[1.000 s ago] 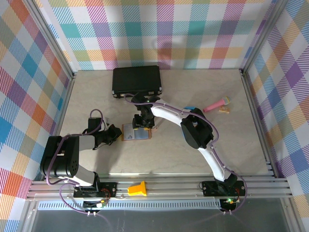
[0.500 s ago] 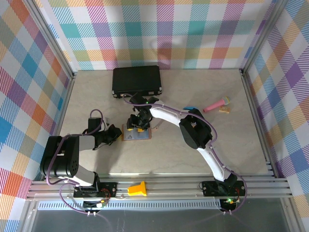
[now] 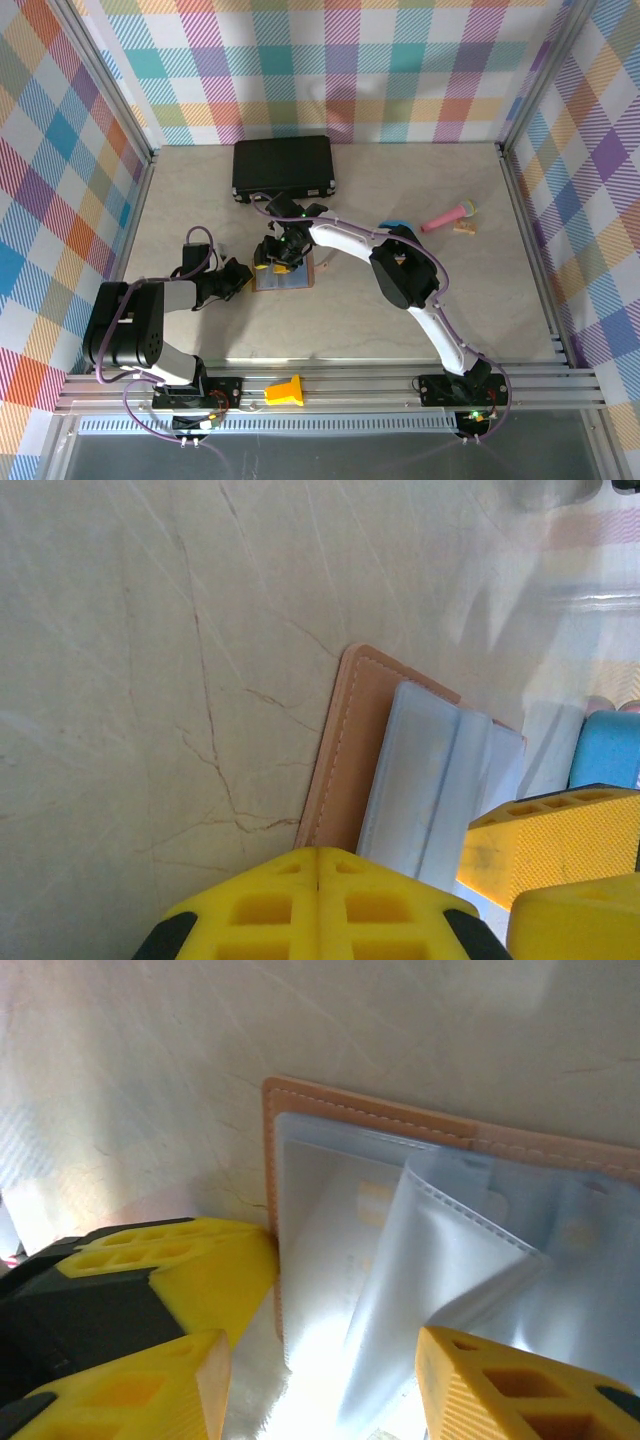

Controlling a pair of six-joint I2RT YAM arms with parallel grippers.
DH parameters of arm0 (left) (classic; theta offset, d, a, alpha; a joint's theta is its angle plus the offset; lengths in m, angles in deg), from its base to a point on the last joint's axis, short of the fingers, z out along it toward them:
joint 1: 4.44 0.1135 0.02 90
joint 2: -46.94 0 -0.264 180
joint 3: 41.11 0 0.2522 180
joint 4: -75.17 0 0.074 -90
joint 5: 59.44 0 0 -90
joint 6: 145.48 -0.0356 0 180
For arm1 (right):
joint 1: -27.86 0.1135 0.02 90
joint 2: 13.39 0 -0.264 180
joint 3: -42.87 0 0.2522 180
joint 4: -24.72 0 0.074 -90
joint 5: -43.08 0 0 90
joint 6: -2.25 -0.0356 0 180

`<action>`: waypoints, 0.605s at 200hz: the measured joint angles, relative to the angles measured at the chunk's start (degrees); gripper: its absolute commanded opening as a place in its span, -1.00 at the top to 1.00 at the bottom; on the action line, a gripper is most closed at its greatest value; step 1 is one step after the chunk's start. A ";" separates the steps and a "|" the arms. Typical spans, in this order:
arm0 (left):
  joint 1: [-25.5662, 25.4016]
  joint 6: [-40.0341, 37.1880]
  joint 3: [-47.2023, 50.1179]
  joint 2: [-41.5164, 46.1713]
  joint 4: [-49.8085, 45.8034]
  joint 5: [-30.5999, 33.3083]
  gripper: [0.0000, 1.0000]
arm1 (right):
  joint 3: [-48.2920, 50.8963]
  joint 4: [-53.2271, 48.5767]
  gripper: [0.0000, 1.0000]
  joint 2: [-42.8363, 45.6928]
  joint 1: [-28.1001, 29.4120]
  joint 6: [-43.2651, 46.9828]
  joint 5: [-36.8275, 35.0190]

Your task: Put the credit cards into the card holder

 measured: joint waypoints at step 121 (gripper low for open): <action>0.00 -0.24 -0.83 5.07 -7.34 1.64 0.53 | 0.02 3.17 -0.02 0.00 0.28 -1.66 2.38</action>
